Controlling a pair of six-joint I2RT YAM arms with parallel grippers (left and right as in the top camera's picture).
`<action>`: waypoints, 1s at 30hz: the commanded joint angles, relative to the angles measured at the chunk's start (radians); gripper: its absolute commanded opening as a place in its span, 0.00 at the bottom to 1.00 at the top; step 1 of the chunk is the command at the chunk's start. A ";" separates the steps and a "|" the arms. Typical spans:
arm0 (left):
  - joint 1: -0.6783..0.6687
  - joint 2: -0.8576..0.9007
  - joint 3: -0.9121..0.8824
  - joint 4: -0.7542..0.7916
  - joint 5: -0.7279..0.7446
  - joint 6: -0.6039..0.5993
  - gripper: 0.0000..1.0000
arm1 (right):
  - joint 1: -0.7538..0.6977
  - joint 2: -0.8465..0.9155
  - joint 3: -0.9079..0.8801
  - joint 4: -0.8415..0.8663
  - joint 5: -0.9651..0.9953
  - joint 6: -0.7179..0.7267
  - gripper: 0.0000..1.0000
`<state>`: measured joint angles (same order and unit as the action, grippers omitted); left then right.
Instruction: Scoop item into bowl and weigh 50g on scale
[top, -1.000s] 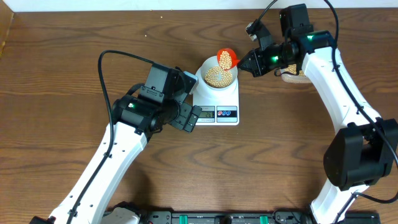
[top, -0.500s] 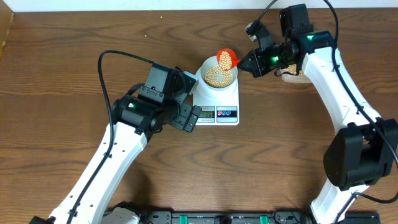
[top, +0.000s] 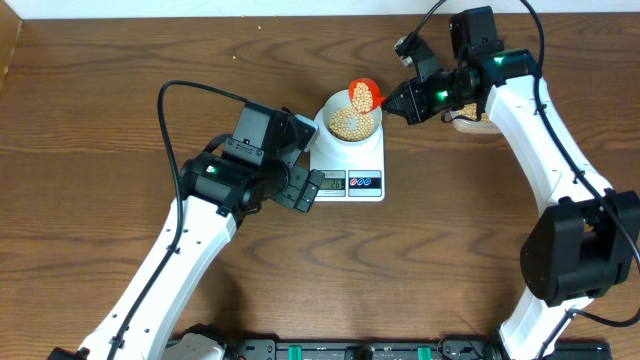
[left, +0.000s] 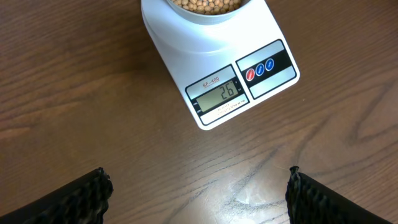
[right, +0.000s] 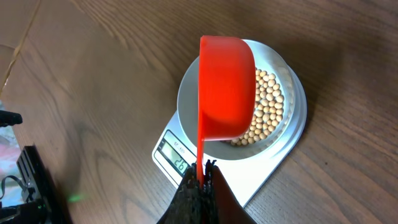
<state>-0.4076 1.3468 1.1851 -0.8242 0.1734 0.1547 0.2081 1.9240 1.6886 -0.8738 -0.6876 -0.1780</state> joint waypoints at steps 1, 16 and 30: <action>0.003 0.005 -0.003 -0.002 -0.010 0.002 0.92 | 0.003 -0.019 0.018 -0.001 -0.018 -0.022 0.01; 0.003 0.005 -0.003 -0.002 -0.009 0.002 0.92 | 0.003 -0.019 0.018 -0.003 -0.003 -0.038 0.01; 0.003 0.005 -0.003 -0.002 -0.010 0.002 0.92 | 0.003 -0.019 0.018 -0.003 -0.002 -0.041 0.01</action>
